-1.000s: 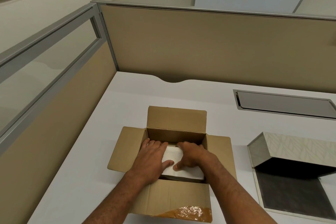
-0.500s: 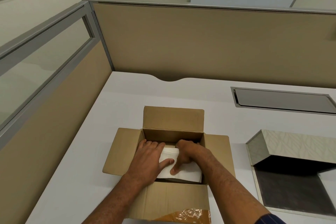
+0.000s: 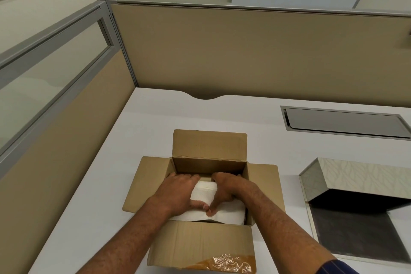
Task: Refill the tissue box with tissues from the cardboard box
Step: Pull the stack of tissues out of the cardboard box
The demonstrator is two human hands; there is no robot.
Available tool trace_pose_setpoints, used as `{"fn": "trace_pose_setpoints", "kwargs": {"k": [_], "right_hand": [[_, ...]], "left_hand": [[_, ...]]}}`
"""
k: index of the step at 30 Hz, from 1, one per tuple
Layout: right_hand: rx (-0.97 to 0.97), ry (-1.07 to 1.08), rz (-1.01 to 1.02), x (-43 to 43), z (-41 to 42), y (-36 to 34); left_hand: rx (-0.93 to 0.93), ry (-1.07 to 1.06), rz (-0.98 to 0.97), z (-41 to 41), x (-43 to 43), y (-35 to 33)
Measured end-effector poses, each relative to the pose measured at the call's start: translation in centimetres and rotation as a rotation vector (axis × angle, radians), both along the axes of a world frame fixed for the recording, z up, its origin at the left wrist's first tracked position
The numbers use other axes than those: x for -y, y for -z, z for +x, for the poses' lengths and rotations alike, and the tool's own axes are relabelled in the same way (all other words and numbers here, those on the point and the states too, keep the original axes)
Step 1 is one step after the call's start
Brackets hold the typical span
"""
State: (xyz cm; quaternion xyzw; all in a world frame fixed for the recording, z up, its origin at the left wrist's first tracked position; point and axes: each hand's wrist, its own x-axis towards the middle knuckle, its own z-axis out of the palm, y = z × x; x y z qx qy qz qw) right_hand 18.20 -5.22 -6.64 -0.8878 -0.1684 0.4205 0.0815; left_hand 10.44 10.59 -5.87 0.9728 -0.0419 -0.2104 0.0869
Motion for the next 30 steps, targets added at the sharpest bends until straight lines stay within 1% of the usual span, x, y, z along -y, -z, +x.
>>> {"fn": "trace_pose_setpoints", "kwargs": {"k": [3, 15, 21, 25, 30], "right_hand": [[-0.018, 0.0, 0.002, 0.1, 0.1, 0.0], [-0.038, -0.007, 0.031, 0.2, 0.5, 0.1], [-0.038, -0.048, 0.052, 0.3, 0.4, -0.4], [-0.004, -0.066, 0.075, 0.7, 0.0, -0.5], [0.089, -0.108, 0.125, 1.3, -0.9, -0.6]], "left_hand": [[-0.046, 0.005, -0.012, 0.3, 0.0, -0.2], [-0.012, 0.005, -0.048, 0.2, 0.0, 0.4], [-0.048, 0.02, -0.071, 0.7, -0.2, 0.6], [-0.092, 0.045, -0.071, 1.4, -0.3, 0.6], [-0.109, 0.075, -0.051, 1.7, -0.4, 0.7]]}}
